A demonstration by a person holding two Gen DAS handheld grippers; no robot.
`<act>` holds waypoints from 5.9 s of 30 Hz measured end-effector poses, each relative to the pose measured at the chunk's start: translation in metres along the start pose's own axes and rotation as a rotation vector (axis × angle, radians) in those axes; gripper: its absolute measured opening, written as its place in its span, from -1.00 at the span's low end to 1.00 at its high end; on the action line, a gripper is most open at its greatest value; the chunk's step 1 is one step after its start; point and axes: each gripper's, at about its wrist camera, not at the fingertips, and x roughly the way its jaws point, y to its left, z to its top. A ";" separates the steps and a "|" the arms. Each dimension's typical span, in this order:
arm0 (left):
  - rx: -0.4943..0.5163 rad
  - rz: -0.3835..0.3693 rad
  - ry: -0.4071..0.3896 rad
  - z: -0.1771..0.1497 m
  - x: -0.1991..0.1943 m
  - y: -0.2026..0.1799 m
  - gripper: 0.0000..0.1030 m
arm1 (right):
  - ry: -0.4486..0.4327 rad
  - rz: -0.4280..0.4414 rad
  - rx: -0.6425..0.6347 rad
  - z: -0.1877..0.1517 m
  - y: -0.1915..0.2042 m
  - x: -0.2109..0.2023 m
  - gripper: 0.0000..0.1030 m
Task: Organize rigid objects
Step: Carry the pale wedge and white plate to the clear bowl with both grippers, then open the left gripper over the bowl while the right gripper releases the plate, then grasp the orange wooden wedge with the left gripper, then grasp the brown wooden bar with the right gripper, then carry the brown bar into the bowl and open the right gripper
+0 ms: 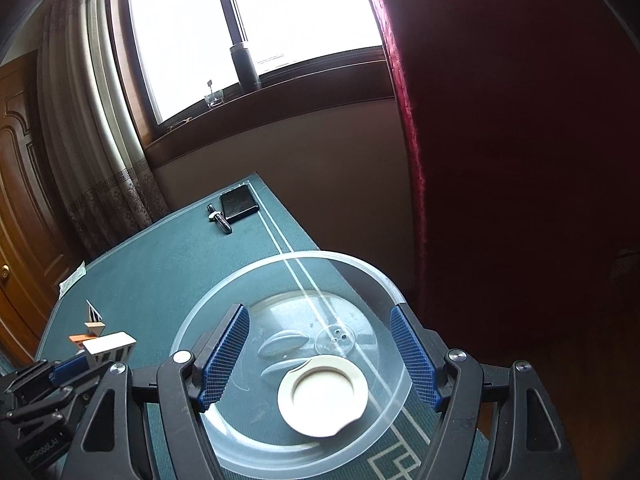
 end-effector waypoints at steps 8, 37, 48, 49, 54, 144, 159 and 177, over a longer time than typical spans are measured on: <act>-0.001 -0.088 0.038 0.006 0.025 -0.023 -0.18 | -0.035 -0.033 0.011 0.000 -0.003 -0.004 0.49; -0.098 0.240 -0.054 -0.015 0.000 0.042 0.57 | -0.050 0.003 -0.079 -0.017 0.022 0.000 0.61; -0.165 0.326 -0.084 -0.030 -0.028 0.087 0.57 | -0.047 0.010 -0.170 -0.032 0.048 0.001 0.65; -0.171 0.336 -0.084 -0.032 -0.031 0.091 0.57 | -0.045 0.013 -0.176 -0.033 0.050 0.001 0.65; -0.209 0.395 -0.076 -0.049 -0.046 0.118 0.59 | -0.032 0.027 -0.206 -0.040 0.059 0.002 0.69; -0.525 0.564 -0.062 -0.145 -0.100 0.247 -0.36 | 0.408 0.359 -0.447 -0.109 0.297 0.079 0.55; -0.513 0.555 -0.057 -0.143 -0.097 0.239 -0.36 | 0.385 0.371 -0.452 -0.104 0.273 0.062 0.27; -0.460 0.519 -0.055 -0.135 -0.092 0.217 -0.36 | 0.237 0.302 -0.427 -0.076 0.215 0.023 0.27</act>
